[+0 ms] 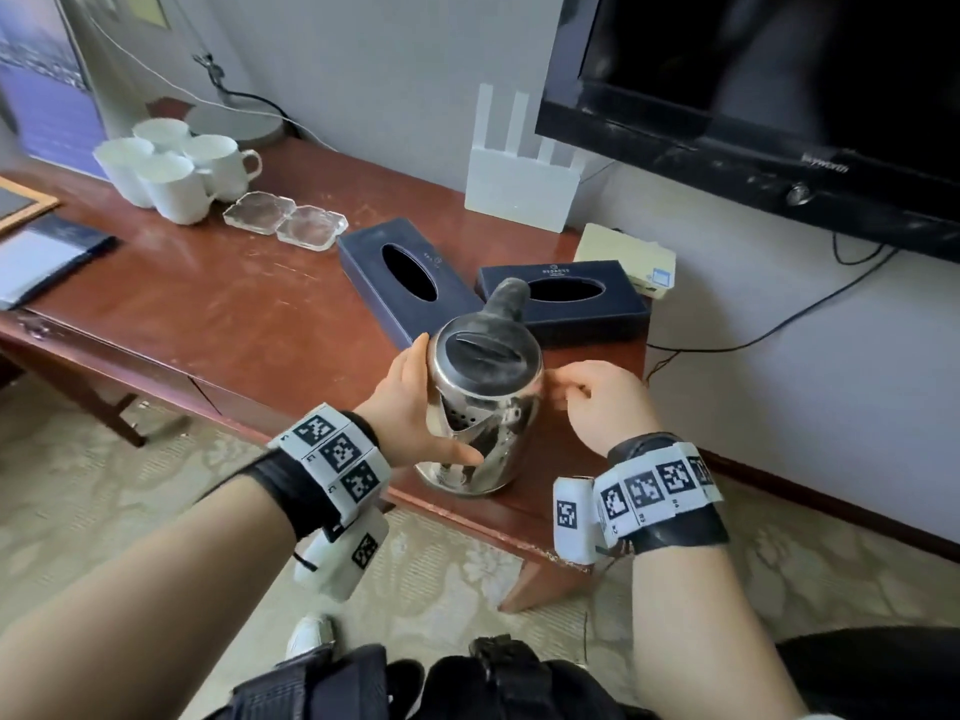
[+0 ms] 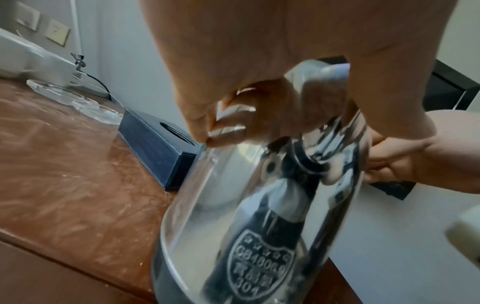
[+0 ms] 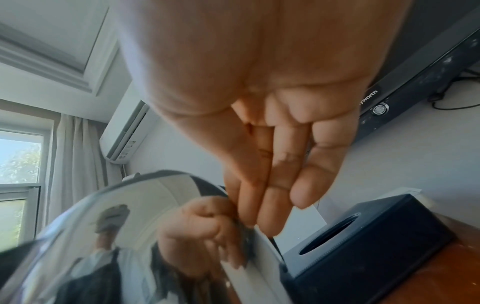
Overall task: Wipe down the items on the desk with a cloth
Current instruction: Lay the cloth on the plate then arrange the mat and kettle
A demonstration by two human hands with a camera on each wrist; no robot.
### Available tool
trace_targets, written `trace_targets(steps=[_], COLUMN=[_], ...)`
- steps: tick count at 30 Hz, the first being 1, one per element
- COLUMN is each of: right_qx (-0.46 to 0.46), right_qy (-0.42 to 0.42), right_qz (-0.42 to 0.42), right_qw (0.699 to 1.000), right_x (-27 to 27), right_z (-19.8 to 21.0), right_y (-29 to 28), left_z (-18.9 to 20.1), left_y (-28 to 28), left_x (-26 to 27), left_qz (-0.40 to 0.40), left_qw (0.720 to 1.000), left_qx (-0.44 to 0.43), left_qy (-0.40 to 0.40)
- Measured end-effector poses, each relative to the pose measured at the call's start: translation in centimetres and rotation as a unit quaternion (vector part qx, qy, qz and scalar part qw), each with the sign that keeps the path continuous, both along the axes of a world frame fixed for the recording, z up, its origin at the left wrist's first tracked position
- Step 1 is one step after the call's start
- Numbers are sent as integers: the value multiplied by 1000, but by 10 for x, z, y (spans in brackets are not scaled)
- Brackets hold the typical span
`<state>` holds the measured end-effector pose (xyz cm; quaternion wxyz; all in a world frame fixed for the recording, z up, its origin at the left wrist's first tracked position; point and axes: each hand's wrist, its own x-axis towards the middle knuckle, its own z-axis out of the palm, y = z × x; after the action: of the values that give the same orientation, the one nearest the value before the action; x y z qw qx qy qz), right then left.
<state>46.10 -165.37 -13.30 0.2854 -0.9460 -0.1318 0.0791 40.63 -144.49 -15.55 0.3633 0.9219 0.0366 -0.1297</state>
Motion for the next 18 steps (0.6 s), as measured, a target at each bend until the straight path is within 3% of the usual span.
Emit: trace_targets(steps=[5,7,10,14,18], right_qx=[33,85,70,38,78], right_qy=[65,50,8,54,63], right_qz=[41,12,-32,56,50], right_qw=[997,995,997,996,994], right_x=[-5,13,50,78,71], right_z=[-1,2,13,19,7], right_y=[-24,-29,-27,-3,-3], left_z=[4,8,9,8,5], left_y=[8,18,27,35,39], left_x=[13,14,12,9,8], left_qz=[-30,-25,21,86,150], left_qw=[999,999,996,987,976], left_qx=[-28,-27,-61,-78,-79], left_qy=[-30,-39,-69,-107,-134])
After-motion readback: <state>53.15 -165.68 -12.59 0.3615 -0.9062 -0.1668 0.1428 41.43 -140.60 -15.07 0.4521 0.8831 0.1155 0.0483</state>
